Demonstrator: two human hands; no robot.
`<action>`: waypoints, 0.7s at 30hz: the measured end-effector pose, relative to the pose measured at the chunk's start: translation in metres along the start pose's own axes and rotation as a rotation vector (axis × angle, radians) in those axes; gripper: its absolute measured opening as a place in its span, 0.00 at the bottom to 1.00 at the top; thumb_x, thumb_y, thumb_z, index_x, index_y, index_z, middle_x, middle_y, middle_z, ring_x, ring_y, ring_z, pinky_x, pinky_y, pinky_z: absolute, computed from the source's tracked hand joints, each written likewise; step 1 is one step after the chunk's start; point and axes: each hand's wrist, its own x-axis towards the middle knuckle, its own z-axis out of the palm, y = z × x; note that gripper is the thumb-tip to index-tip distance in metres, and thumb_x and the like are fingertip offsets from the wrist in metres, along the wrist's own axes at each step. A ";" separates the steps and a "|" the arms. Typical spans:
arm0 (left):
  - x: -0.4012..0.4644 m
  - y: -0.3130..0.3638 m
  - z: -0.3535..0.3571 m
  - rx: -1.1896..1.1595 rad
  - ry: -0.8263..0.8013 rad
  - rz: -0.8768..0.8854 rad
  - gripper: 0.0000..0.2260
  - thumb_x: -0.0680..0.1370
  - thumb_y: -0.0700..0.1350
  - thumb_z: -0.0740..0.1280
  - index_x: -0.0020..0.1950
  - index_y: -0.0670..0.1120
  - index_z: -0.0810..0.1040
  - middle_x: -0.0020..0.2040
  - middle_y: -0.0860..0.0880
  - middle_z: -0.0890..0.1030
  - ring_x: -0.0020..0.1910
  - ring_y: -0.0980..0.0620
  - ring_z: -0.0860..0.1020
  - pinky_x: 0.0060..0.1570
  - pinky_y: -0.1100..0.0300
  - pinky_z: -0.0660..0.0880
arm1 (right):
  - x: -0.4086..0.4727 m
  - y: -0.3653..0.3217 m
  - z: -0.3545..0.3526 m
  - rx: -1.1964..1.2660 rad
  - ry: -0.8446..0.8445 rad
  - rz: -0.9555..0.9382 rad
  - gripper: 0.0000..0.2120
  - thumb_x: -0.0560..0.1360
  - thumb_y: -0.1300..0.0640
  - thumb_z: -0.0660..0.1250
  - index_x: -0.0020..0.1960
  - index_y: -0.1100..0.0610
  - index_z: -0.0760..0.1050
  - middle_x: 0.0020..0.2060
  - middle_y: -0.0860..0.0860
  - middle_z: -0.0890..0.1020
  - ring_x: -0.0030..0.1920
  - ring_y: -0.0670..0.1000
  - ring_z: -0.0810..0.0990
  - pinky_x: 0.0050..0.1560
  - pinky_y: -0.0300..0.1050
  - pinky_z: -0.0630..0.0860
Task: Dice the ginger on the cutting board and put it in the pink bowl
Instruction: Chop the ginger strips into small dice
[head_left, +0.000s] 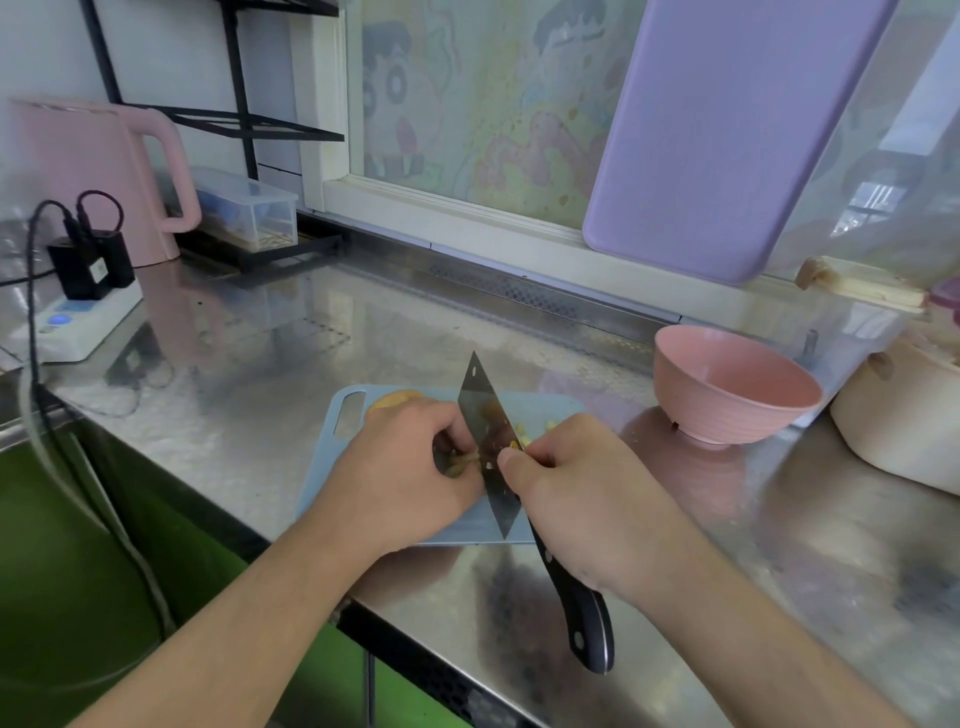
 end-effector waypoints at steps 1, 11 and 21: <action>-0.001 0.001 -0.001 0.014 -0.013 -0.001 0.07 0.69 0.49 0.76 0.39 0.55 0.79 0.40 0.59 0.79 0.46 0.60 0.77 0.42 0.61 0.76 | 0.000 0.001 0.000 -0.001 0.005 -0.003 0.25 0.82 0.48 0.65 0.30 0.57 0.61 0.21 0.50 0.66 0.23 0.51 0.65 0.29 0.45 0.62; -0.001 0.002 -0.002 0.063 -0.036 -0.018 0.07 0.69 0.51 0.75 0.42 0.57 0.78 0.43 0.58 0.79 0.49 0.59 0.77 0.47 0.56 0.77 | -0.001 0.005 -0.003 0.002 -0.005 -0.042 0.26 0.82 0.48 0.64 0.31 0.58 0.60 0.23 0.52 0.65 0.25 0.53 0.66 0.31 0.48 0.64; 0.000 0.003 -0.002 -0.022 -0.088 0.003 0.06 0.75 0.47 0.78 0.45 0.56 0.82 0.44 0.58 0.80 0.46 0.63 0.77 0.43 0.72 0.72 | -0.003 0.008 -0.013 -0.018 -0.010 -0.060 0.25 0.82 0.48 0.65 0.32 0.60 0.60 0.24 0.54 0.63 0.27 0.52 0.65 0.31 0.48 0.63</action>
